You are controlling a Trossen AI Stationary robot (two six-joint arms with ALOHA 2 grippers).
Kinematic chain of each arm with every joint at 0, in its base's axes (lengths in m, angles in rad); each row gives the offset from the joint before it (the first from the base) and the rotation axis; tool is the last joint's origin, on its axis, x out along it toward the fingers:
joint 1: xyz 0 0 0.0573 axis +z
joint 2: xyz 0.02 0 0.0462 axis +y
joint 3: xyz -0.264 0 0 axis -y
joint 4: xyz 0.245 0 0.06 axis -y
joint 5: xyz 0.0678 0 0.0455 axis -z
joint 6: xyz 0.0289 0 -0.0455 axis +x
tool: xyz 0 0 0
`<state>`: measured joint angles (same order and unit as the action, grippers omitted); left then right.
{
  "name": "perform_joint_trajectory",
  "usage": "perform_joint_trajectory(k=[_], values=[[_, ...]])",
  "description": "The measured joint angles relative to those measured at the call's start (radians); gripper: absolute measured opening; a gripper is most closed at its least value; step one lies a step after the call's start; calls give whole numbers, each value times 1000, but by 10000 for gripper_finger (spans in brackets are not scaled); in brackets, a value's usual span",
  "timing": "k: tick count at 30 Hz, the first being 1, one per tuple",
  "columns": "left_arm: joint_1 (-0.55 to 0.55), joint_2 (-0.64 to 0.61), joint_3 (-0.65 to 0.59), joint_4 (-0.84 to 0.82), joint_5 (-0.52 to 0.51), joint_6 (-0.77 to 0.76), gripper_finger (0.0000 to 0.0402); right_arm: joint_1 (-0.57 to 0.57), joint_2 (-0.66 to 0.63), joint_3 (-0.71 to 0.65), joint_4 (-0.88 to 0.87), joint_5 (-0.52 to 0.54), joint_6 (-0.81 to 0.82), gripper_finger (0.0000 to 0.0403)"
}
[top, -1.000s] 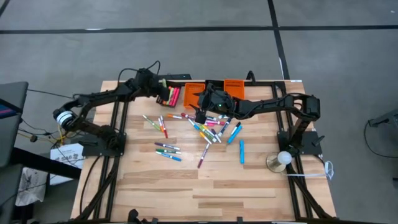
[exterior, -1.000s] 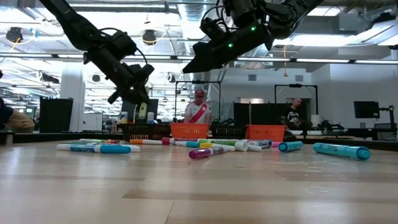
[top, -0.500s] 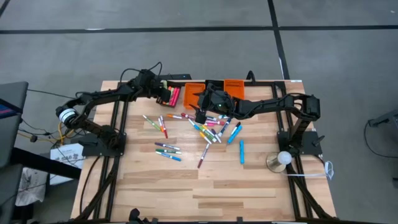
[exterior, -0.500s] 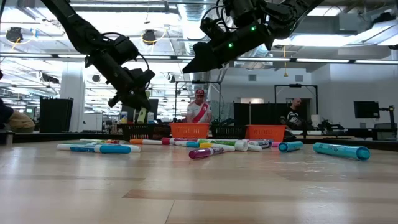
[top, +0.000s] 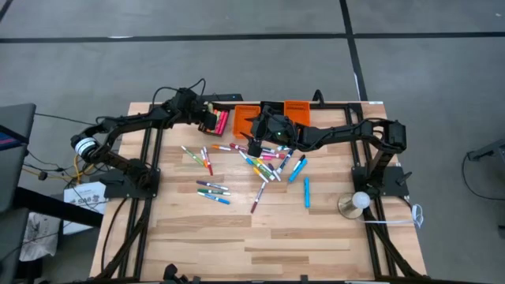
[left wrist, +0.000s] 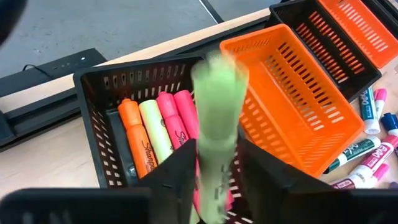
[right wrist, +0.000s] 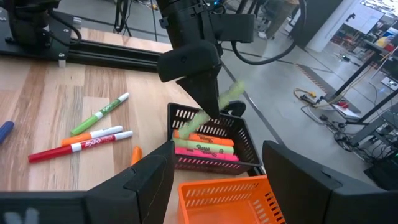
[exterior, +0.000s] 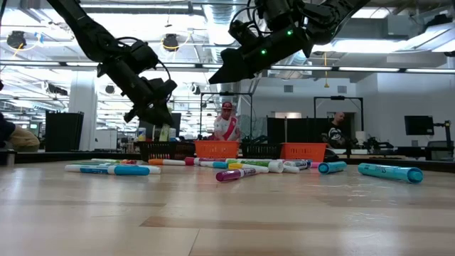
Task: Pick & Place Markers
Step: Put the big green highlighter pen into the left black basket, then put the bottom big blue highlighter pen into the left black basket
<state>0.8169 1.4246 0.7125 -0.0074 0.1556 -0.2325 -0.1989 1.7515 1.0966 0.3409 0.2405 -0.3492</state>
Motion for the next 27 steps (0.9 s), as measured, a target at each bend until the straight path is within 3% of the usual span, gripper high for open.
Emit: perform_joint_trajectory(k=[8, 13, 16, 21, 27], values=[[0, 0, 0, 2, -32, -3, 189, 0, 0, 0, 0, 0, 0, 234], [0, -1, 0, 14, -32, -7, 207, 0, 0, 0, 0, 2, -11, 234], [-2, -25, 0, 16, -31, -10, 211, 0, -5, 0, -9, 66, -33, 234], [-38, -144, -21, 17, -28, -10, 211, -7, -77, 0, -134, 177, -40, 234], [-164, -369, -121, 48, -28, -10, 211, -44, -249, -95, -228, 86, 45, 234]])
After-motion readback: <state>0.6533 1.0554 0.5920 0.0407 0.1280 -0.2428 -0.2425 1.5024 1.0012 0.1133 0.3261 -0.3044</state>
